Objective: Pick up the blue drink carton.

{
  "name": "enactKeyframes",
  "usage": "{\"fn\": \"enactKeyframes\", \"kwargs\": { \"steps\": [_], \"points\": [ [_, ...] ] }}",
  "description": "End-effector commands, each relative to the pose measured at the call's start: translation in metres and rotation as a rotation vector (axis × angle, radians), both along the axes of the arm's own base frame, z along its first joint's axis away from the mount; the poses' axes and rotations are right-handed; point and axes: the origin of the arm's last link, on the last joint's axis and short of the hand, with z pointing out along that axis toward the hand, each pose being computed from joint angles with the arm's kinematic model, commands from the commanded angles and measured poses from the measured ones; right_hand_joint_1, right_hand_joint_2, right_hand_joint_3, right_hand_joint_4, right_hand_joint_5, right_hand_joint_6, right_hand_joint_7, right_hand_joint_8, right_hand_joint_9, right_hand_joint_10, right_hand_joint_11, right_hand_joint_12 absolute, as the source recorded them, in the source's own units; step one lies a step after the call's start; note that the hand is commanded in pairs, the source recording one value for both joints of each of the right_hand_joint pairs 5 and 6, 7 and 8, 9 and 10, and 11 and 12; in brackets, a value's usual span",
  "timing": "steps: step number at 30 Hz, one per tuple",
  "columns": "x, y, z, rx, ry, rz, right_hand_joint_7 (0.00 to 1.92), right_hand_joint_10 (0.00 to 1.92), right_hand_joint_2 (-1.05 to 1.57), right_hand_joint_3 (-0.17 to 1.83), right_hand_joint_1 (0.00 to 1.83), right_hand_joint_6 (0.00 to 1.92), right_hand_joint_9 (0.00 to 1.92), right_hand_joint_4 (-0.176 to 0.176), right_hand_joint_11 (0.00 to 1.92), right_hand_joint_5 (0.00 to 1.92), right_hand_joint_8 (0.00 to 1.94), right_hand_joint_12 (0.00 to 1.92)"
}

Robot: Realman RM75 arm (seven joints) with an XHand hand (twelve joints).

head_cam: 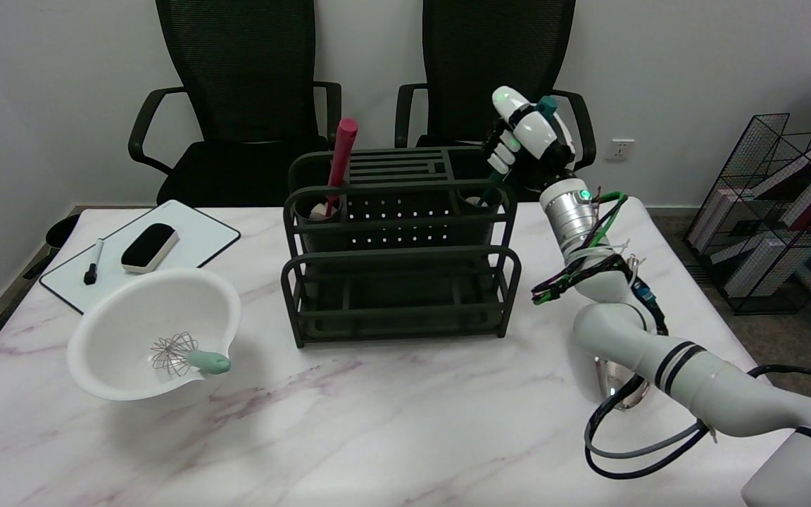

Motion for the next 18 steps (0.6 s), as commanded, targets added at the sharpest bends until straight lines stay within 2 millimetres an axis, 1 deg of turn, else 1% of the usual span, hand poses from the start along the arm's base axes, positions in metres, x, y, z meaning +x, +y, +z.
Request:
{"fn": "enactKeyframes", "kwargs": {
  "steps": [1,7,11,13,14,18],
  "points": [
    [0.024,-0.010,0.016,-0.011,0.145,-0.071,1.92,1.92,1.57,0.51,0.96,1.92,1.92,0.000,1.92,1.92,1.92,1.92],
    [0.043,-0.015,0.009,0.009,0.158,-0.037,1.92,1.92,1.57,0.49,0.96,1.92,1.92,0.000,1.92,1.92,1.92,1.92],
    [0.050,-0.016,0.007,0.014,0.176,-0.036,1.92,1.92,1.57,0.47,0.96,1.92,1.92,0.000,1.92,1.92,1.92,1.92],
    [0.050,-0.016,0.008,0.009,0.181,-0.044,1.92,1.92,1.57,0.47,0.96,1.92,1.92,0.000,1.92,1.92,1.92,1.92],
    [0.053,-0.016,0.004,0.023,0.175,-0.033,1.92,1.92,1.57,0.47,0.96,1.92,1.92,0.000,1.92,1.92,1.92,1.92],
    [0.059,-0.017,0.003,0.026,0.171,-0.019,1.92,1.92,1.57,0.46,0.96,1.92,1.92,0.000,1.92,1.92,1.92,1.92]
  ]
}}
